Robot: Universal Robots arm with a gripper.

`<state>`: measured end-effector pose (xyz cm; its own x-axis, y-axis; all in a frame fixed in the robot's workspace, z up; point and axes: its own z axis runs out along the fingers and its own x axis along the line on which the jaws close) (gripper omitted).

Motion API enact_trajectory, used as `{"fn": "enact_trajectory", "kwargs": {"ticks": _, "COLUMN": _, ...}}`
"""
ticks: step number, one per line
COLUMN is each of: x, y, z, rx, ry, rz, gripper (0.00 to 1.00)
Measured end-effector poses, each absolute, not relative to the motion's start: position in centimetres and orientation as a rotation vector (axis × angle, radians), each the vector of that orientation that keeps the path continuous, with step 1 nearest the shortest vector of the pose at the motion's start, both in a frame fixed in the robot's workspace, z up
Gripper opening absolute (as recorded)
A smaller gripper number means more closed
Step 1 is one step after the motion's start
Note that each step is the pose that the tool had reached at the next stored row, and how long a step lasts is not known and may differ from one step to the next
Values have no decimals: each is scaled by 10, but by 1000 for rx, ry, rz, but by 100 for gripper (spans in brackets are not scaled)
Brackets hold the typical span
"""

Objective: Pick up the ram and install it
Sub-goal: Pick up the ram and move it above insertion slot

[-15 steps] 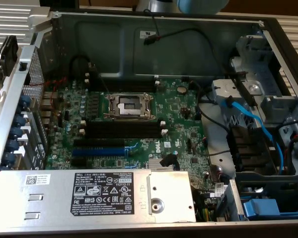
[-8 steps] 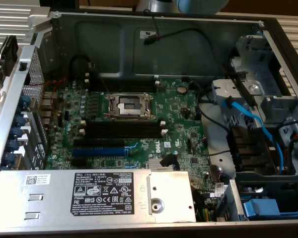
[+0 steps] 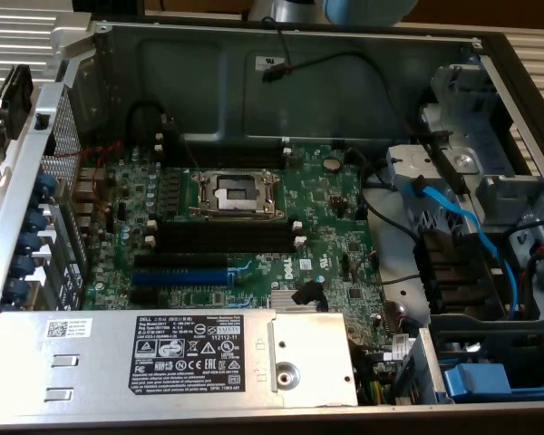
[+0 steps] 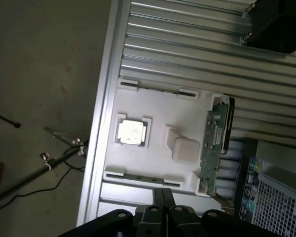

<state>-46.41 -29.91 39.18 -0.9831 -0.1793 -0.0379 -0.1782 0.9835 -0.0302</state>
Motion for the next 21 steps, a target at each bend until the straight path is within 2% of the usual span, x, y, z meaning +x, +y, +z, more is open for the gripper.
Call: {"fn": "enact_trajectory", "kwargs": {"ticks": 21, "x": -464, "y": -299, "z": 392, "rx": -857, "ry": 2976, "rz": -29, "gripper": 10}}
